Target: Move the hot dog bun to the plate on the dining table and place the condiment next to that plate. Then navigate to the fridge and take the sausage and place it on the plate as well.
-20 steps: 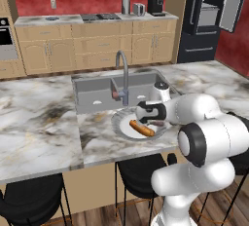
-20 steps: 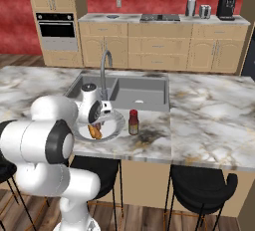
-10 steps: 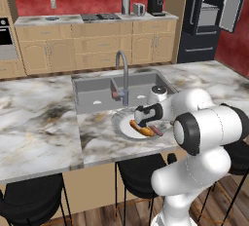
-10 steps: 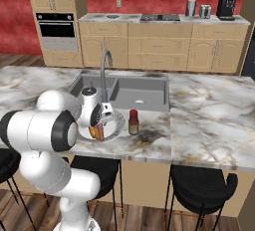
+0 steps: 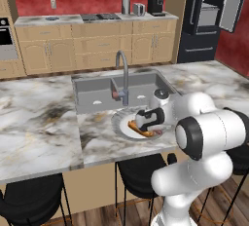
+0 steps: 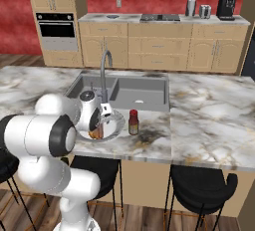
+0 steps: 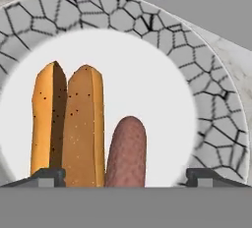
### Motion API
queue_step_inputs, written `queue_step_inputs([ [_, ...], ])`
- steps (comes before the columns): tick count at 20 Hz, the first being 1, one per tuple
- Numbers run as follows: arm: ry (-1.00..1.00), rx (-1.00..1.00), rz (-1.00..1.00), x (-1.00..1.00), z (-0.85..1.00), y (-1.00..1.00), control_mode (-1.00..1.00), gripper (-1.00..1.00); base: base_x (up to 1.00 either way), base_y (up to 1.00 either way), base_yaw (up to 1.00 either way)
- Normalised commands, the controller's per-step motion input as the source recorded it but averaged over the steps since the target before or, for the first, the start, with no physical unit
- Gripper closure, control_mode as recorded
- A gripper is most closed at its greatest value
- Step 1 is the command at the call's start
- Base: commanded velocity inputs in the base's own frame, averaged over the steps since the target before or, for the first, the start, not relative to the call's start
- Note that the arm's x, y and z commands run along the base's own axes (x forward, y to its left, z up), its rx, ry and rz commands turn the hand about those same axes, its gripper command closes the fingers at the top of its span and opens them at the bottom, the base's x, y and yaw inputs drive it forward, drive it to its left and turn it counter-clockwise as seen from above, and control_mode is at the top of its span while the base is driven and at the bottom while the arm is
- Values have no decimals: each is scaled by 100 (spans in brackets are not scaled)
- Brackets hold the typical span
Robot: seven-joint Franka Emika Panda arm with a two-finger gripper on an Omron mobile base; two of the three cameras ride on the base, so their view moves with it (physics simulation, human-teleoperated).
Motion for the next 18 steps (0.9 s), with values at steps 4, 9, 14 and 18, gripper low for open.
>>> queue_step_inputs([
  [4, 0, 0, 0, -11, 54, 0, -100, -100, 0, 0, 0],
  [9, 0, -2, 0, -22, 65, 0, -100, -100, 0, 0, 0],
  [14, 0, -1, 0, -38, 55, 0, -100, -100, 0, 0, 0],
  [18, -1, 0, 0, -57, 43, 0, -100, -100, 0, 0, 0],
])
